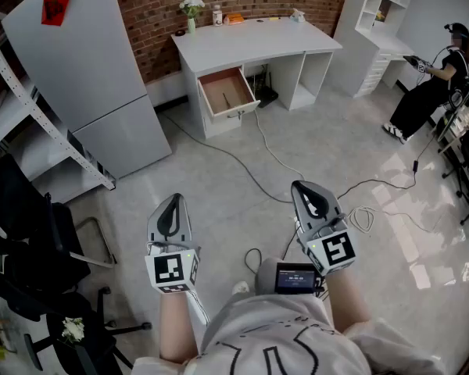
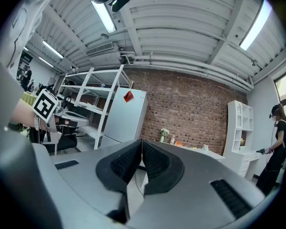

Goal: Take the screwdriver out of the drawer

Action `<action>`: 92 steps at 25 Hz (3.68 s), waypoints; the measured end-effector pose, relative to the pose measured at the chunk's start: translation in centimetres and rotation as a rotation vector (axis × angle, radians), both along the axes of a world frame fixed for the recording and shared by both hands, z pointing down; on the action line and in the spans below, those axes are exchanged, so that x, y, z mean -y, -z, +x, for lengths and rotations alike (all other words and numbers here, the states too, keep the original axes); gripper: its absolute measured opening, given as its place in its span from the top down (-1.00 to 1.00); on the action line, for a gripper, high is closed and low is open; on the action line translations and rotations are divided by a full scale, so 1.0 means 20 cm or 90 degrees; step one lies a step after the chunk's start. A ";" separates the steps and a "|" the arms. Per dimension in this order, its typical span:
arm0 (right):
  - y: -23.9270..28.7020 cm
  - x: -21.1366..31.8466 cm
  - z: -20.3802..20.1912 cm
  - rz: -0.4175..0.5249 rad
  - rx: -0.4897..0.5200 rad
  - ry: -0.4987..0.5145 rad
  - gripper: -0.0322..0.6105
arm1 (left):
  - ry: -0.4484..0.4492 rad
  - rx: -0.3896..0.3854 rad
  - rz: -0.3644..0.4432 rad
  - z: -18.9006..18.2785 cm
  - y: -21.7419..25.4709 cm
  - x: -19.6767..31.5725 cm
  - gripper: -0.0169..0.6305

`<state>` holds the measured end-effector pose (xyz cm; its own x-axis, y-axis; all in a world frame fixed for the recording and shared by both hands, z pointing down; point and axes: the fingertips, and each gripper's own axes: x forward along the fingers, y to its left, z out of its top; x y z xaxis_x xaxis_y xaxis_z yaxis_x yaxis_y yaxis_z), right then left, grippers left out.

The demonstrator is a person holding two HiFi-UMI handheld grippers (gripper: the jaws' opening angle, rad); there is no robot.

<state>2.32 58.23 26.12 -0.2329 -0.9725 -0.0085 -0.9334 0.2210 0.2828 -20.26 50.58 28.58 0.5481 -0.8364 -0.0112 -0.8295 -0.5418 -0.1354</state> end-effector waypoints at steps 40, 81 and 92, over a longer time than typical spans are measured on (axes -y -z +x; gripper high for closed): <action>-0.13 1.66 0.51 -0.070 0.046 0.063 0.83 | 0.037 0.009 -0.049 0.53 -0.03 1.56 0.92; -0.38 3.16 0.51 -0.166 0.052 0.028 0.83 | 0.050 -0.024 -0.120 0.43 -0.25 3.10 0.92; -0.48 3.61 0.48 -0.209 0.058 -0.018 0.83 | 0.007 -0.016 -0.170 0.43 -0.40 3.59 0.92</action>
